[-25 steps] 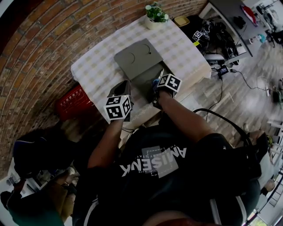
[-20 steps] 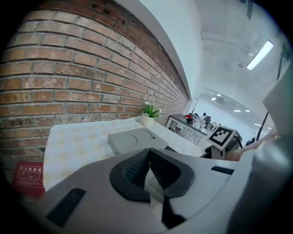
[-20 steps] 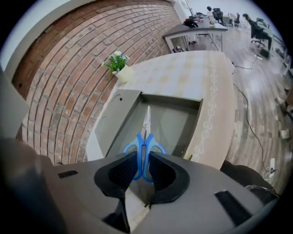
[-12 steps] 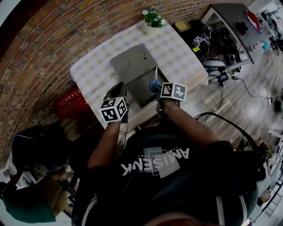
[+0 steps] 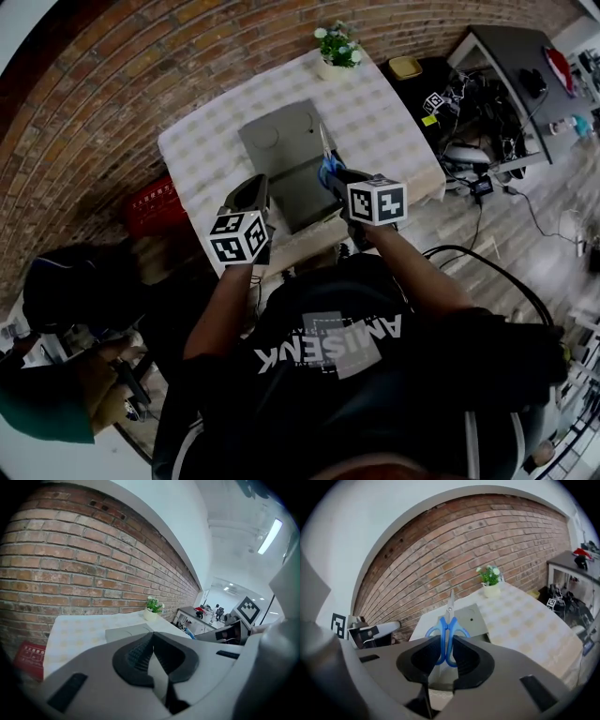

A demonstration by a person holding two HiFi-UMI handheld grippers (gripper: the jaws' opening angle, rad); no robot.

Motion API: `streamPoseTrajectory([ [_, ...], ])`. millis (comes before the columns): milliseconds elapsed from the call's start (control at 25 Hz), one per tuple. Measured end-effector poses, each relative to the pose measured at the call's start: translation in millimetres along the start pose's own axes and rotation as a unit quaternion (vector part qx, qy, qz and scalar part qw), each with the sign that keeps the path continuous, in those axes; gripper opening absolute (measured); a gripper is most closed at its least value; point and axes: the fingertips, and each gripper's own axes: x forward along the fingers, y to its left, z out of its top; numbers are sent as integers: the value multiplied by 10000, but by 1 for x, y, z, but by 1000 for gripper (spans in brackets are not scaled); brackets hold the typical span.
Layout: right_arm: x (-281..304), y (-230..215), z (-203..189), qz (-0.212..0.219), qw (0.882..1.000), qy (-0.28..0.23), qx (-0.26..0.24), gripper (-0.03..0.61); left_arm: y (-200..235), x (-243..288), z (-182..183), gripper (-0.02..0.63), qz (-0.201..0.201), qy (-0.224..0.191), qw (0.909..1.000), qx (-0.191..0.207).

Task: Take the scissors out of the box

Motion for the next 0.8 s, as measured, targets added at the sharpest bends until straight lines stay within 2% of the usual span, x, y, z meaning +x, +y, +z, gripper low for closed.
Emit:
streamPoseTrajectory([
  [120, -5, 11, 17, 347, 9970, -123, -676, 112, -7, -8, 12, 12, 48, -186, 9998, 5],
  [280, -11, 20, 42, 789, 9884, -381, -1239, 112, -16, -17, 32, 12, 169, -412, 9988, 218],
  [400, -20, 21, 63, 899, 9801, -603, -1661, 112, -15, -24, 44, 12, 531, -640, 9965, 116],
  [560, -27, 22, 88, 1020, 9713, -823, -1983, 112, -17, -31, 57, 12, 895, -900, 9919, 62],
  [800, -33, 22, 114, 935, 9593, -1146, -2406, 112, -21, -38, 74, 12, 1302, -1191, 9843, 55],
])
